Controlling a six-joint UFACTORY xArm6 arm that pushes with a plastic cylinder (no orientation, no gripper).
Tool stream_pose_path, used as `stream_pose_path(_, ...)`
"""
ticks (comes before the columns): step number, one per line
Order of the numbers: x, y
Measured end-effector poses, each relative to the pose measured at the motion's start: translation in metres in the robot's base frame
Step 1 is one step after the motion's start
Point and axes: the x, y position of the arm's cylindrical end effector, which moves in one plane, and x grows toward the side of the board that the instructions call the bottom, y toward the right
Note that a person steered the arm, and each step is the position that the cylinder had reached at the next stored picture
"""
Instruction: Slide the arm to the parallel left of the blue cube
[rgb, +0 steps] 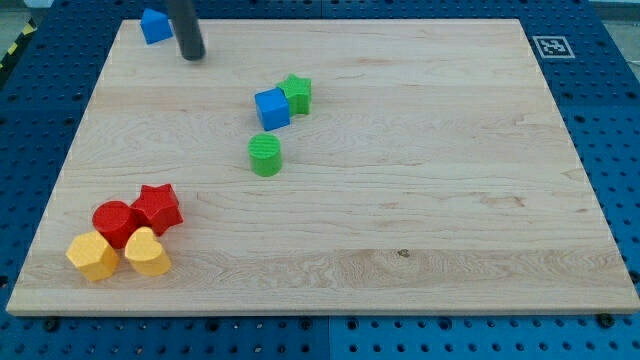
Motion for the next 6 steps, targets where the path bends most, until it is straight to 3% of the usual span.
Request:
stream_pose_path(2, 0.075, 0.025)
stream_pose_path(5, 0.079, 0.025)
stream_pose_path(6, 0.105, 0.025)
